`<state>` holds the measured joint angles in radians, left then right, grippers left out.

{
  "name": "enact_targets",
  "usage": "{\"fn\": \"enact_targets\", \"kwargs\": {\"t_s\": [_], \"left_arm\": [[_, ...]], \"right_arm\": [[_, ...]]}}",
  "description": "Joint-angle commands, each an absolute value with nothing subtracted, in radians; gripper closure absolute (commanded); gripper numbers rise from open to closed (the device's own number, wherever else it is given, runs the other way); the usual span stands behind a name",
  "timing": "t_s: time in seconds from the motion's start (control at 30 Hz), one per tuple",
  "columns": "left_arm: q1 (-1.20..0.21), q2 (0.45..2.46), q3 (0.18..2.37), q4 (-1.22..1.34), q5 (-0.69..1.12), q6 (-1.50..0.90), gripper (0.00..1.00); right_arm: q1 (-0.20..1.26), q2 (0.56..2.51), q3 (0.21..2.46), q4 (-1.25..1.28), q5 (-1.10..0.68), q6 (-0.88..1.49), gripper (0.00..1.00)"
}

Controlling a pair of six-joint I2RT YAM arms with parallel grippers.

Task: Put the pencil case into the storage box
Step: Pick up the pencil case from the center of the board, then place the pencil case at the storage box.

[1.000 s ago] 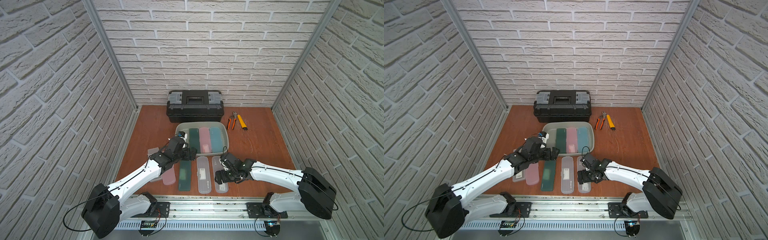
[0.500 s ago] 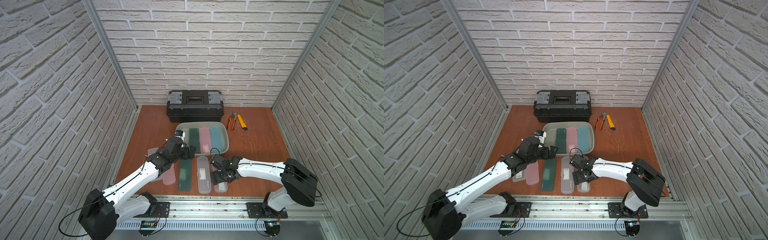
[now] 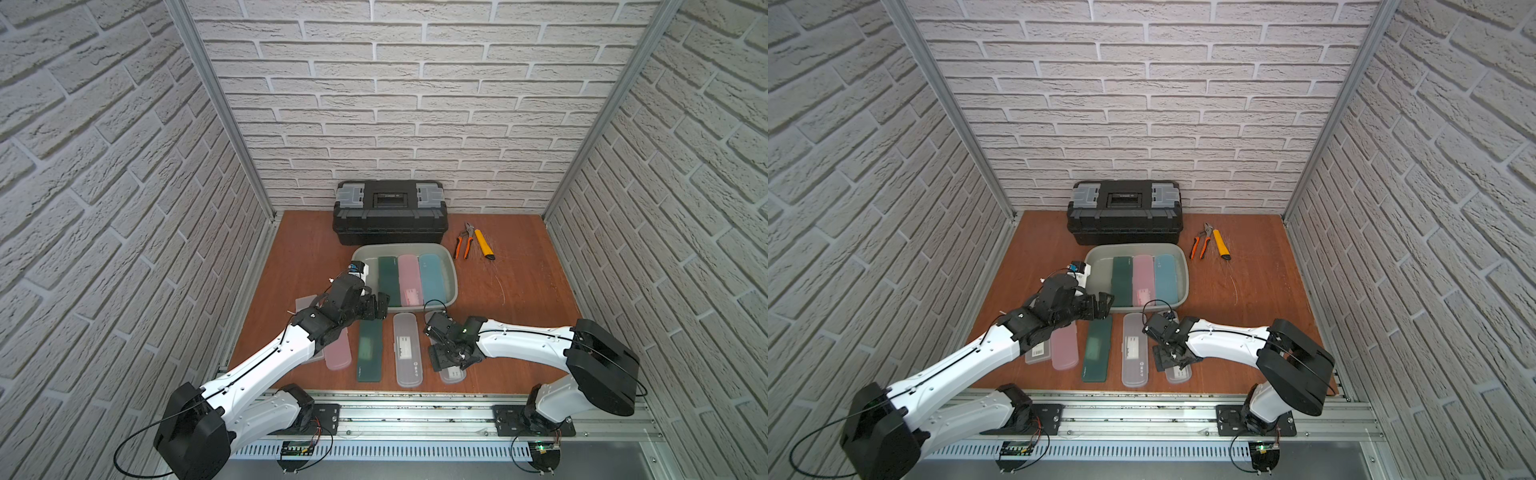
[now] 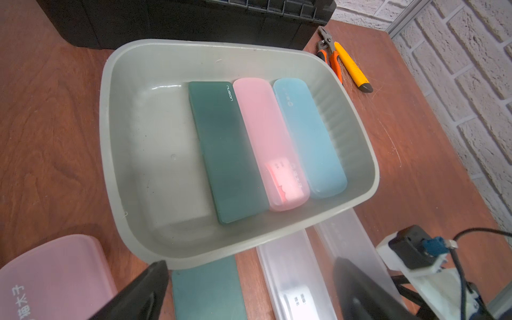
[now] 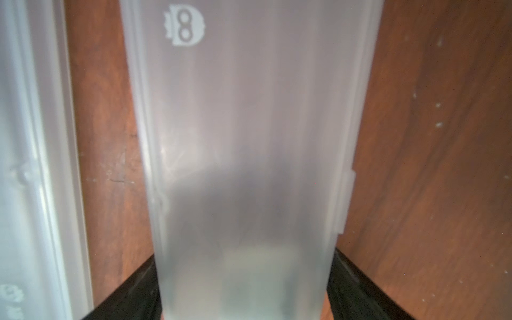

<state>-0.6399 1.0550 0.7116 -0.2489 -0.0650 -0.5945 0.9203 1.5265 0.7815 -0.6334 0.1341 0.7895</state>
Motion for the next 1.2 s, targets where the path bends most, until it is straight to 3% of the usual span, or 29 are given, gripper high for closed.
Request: {"fn": "enact_targets", "kwargs": {"t_s": [0.0, 0.3, 0.6, 0.8, 0.97, 1.17], "left_arm": [[-0.634, 1.024, 0.740, -0.277, -0.096, -0.569, 0.02], [-0.619, 0.984, 0.814, -0.348, -0.111, -0.515, 0.02], [-0.601, 0.984, 0.854, -0.312, -0.114, -0.521, 0.02], [-0.492, 1.022, 0.958, -0.386, 0.005, -0.497, 0.02], [-0.364, 1.051, 1.007, -0.364, 0.218, -0.488, 0.02], [-0.248, 1.153, 1.117, -0.479, 0.342, -0.371, 0.02]], "right_arm": [[0.926, 1.570, 0.724, -0.630, 0.166, 0.832, 0.16], [0.931, 1.384, 0.661, -0.709, 0.253, 0.897, 0.34], [0.930, 1.141, 0.677, -0.848, 0.360, 0.952, 0.38], [0.924, 1.031, 0.740, -0.903, 0.445, 0.950, 0.41], [0.879, 1.043, 0.877, -0.880, 0.460, 0.877, 0.42], [0.792, 1.272, 1.114, -0.777, 0.311, 0.721, 0.42]]}}
